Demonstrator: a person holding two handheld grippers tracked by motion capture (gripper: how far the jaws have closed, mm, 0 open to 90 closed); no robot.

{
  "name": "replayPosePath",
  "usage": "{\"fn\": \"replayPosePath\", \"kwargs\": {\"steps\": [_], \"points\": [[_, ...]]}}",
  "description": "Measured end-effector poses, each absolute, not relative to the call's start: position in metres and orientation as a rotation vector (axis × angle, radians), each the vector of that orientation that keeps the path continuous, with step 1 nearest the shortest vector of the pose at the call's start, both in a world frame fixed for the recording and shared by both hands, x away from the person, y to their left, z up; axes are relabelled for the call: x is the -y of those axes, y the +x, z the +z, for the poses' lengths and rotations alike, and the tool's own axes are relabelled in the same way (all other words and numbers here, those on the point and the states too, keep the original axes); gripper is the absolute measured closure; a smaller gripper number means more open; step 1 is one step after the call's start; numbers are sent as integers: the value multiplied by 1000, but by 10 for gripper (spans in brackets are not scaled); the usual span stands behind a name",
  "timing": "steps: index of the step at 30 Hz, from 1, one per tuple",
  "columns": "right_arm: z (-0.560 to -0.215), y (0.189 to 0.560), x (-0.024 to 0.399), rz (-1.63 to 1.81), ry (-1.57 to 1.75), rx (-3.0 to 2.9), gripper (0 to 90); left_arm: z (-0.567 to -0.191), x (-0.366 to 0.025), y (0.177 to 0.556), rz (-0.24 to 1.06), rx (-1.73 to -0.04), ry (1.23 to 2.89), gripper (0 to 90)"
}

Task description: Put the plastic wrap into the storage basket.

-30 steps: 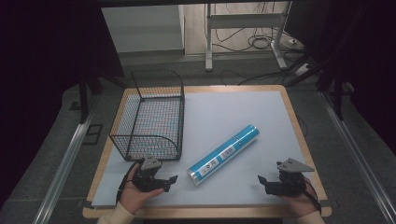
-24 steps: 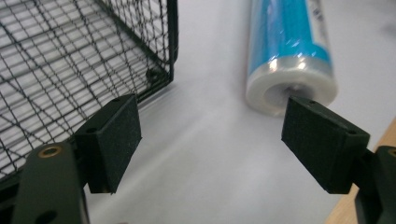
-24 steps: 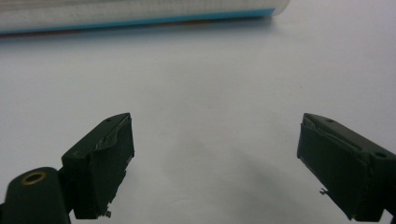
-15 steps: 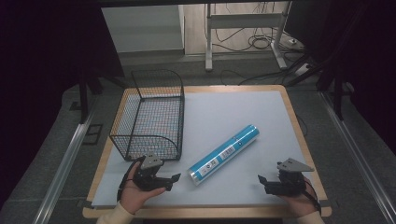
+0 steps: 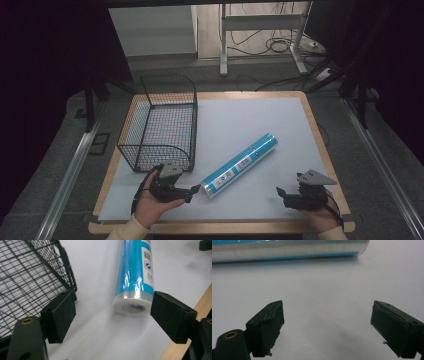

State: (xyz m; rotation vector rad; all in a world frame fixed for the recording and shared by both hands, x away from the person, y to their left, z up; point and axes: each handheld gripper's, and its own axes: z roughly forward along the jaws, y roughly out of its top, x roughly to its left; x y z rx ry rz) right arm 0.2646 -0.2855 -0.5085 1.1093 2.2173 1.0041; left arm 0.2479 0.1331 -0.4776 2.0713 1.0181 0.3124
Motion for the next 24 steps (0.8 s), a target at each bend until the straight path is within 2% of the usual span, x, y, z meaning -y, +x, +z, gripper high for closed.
{"fn": "replayPosePath", "kwargs": {"steps": [24], "points": [[-509,264,285,996,1099,-2218,125,-463,-107,257,305,-954,2121,200]]}}
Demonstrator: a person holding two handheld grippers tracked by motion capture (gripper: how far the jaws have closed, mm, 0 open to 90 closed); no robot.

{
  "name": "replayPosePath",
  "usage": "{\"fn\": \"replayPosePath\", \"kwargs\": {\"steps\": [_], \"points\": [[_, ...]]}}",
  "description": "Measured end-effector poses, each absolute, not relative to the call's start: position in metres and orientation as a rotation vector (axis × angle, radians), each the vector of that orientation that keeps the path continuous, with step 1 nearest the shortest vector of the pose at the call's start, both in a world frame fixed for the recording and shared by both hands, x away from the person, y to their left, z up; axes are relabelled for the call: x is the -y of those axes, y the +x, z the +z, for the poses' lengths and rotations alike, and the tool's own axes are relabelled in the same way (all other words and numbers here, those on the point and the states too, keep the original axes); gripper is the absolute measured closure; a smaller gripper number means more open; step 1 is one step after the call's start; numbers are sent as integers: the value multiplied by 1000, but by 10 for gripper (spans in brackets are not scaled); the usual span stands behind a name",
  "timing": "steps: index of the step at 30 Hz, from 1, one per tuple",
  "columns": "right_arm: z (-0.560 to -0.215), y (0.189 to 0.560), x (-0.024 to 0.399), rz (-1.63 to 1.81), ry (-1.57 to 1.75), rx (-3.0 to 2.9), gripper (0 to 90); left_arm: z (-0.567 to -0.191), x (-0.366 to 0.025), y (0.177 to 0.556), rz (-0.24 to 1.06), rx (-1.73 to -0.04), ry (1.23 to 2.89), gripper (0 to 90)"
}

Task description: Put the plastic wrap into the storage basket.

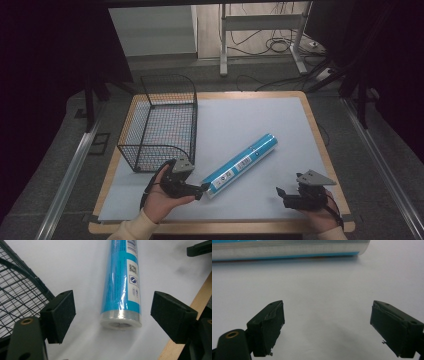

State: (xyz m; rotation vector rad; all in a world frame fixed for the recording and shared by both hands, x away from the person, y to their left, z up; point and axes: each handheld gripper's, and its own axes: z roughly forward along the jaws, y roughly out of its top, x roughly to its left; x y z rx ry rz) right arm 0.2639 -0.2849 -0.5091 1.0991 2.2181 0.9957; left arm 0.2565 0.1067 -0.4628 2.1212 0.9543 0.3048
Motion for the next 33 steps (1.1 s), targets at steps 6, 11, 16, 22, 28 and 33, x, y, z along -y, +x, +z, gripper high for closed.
{"fn": "replayPosePath", "kwargs": {"steps": [6,11,16,22,28,33], "points": [[-509,263,284,998,1095,-2217,127,-455,-98,259,300,-924,2132,200],[-509,262,284,1002,1092,-2218,127,-447,-88,265,311,-907,2145,200],[-508,263,285,1009,1098,-2217,128,-440,-80,268,323,-885,2162,198],[-509,263,284,1004,1092,-2218,128,-437,-75,271,314,-883,2178,193],[-509,263,284,1001,1094,-2220,129,-435,-70,276,303,-881,2186,186],[-510,263,283,1000,1093,-2223,129,-433,-64,279,299,-880,2194,180]]}}
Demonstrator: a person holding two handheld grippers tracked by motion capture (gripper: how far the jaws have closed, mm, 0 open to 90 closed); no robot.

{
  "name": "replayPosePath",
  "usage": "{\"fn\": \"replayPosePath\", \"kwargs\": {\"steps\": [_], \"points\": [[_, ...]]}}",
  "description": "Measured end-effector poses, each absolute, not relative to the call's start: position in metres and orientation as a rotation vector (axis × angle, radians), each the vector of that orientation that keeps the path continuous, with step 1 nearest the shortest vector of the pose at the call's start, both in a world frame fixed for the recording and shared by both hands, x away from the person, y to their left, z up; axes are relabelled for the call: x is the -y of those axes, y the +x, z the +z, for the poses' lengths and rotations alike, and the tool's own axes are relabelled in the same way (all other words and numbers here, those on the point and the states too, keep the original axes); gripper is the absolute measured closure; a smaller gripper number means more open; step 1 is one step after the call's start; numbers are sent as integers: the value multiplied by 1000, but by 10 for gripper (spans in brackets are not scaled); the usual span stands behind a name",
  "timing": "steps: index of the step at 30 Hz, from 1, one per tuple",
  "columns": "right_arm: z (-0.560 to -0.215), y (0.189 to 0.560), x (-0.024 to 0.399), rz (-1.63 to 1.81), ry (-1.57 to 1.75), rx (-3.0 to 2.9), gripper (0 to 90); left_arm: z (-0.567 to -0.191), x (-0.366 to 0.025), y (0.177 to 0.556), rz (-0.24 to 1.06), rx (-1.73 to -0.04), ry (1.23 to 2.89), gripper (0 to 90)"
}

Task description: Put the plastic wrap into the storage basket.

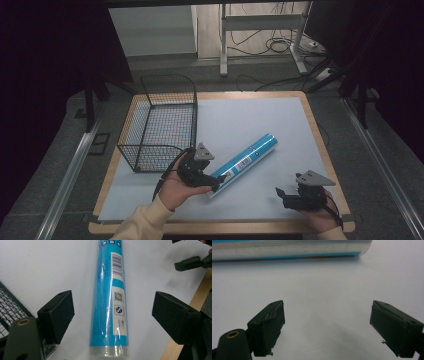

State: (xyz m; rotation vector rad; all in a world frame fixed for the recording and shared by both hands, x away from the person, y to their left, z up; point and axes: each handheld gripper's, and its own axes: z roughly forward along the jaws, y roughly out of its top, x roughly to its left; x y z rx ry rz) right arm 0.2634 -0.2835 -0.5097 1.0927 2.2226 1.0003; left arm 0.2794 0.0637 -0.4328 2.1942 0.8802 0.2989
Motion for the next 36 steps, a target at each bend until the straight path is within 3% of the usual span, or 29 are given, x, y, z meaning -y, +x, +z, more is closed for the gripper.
{"fn": "replayPosePath", "kwargs": {"steps": [36], "points": [[-509,264,283,1009,1086,-2221,129,-430,6,332,253,-860,2361,147]]}}
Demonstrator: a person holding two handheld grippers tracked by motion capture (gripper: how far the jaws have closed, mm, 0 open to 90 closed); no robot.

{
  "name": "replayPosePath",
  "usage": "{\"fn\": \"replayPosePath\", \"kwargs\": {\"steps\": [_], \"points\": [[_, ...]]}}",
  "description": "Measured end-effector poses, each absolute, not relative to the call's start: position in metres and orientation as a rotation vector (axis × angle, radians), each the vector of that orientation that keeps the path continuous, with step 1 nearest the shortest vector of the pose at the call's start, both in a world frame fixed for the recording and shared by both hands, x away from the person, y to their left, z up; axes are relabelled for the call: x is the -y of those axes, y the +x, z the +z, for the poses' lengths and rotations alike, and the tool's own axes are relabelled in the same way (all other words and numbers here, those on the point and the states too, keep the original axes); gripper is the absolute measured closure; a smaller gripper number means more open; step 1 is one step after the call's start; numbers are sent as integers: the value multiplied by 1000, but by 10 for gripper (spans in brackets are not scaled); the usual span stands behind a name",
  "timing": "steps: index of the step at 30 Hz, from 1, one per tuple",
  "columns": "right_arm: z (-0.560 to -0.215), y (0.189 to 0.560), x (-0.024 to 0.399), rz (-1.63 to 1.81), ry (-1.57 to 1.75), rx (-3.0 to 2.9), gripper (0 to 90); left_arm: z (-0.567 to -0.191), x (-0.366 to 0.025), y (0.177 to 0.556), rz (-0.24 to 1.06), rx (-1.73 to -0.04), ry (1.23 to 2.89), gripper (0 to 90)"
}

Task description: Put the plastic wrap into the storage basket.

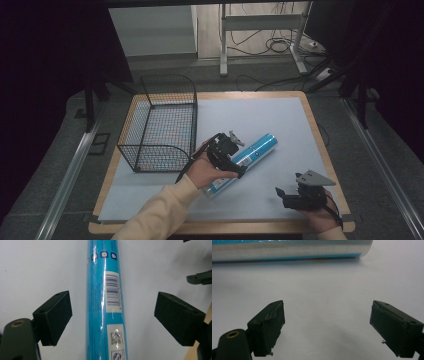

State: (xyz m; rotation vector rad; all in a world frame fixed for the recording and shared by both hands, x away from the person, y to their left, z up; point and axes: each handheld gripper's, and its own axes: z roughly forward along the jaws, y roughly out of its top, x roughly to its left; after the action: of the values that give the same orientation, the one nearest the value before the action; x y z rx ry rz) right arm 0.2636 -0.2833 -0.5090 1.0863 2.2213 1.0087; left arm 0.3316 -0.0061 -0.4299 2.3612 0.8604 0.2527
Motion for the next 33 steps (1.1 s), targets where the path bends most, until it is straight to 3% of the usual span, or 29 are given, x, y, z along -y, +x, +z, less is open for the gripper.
{"fn": "replayPosePath", "kwargs": {"steps": [33], "points": [[-510,265,285,1000,1095,-2215,129,-474,48,376,116,-955,2539,199]]}}
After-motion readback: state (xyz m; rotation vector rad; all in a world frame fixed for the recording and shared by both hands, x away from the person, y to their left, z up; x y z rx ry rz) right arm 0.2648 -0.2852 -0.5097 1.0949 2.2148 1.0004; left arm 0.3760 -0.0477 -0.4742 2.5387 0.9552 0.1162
